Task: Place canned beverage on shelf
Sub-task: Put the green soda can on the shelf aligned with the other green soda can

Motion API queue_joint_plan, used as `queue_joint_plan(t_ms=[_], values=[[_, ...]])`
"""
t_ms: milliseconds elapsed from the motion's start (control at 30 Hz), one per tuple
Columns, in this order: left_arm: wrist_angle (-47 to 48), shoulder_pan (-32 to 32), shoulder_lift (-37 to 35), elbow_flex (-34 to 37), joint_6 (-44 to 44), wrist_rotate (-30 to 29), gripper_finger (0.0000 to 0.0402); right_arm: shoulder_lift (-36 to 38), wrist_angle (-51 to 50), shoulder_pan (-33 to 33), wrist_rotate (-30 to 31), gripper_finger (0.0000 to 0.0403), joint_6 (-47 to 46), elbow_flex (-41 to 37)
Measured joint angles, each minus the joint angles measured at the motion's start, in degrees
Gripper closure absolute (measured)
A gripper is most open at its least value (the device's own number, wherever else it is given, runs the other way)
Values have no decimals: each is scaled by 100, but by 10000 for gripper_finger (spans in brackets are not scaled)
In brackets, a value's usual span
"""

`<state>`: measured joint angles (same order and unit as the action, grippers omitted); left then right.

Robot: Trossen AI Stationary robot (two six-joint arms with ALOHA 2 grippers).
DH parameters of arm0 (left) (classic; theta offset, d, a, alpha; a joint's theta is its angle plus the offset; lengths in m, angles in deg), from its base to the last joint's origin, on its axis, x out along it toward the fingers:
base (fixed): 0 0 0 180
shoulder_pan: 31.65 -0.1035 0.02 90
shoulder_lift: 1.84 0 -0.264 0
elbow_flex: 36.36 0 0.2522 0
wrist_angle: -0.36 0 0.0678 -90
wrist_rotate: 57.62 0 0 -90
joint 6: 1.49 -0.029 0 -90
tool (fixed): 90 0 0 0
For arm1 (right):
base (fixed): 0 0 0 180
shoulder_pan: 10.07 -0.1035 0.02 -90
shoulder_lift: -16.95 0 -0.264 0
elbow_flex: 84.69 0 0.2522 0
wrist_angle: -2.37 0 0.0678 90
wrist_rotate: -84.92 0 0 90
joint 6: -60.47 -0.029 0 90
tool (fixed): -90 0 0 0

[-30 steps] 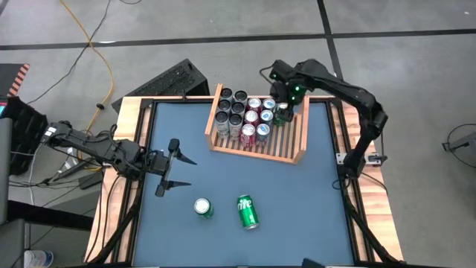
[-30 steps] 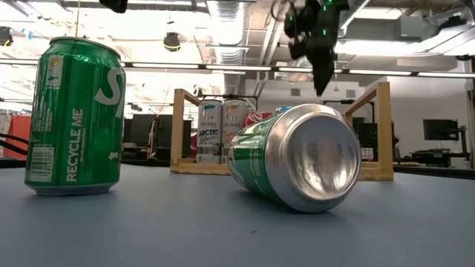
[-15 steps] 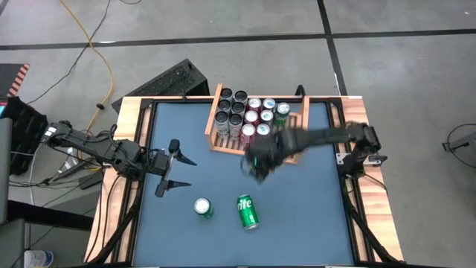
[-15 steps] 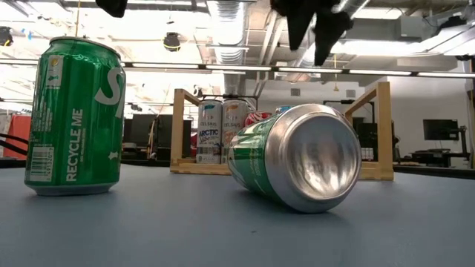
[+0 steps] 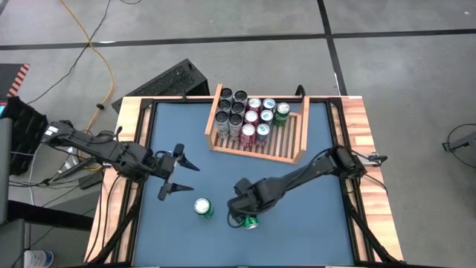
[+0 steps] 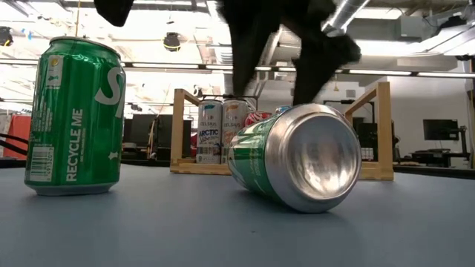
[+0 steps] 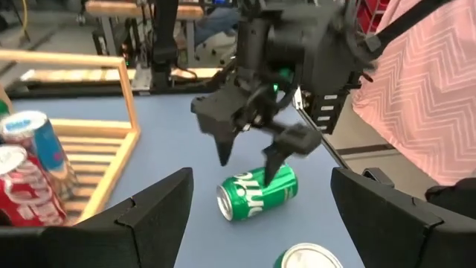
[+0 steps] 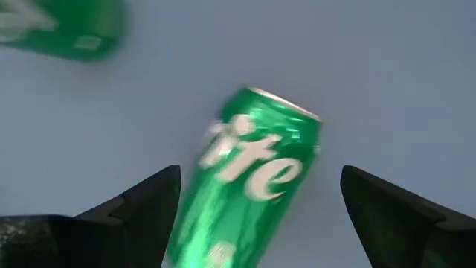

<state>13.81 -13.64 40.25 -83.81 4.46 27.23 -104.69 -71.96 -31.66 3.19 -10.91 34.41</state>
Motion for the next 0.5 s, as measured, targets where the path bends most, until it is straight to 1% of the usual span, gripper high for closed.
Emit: queue_joint_plan(t_ms=[100, 233, 433, 500], values=[[4, 34, 103, -2, 216, 2, 95, -239, 20, -21, -83, 49, -322, 3], [10, 128, 234, -1, 380, 14, 95, -499, 227, -80, -214, 49, -425, 20], [-26, 240, 389, -2, 468, -11, 95, -798, 705, -104, -262, 50, 39, 24], [-12, 267, 408, -1, 542, -15, 95, -818, 823, -114, -168, 61, 194, 13]])
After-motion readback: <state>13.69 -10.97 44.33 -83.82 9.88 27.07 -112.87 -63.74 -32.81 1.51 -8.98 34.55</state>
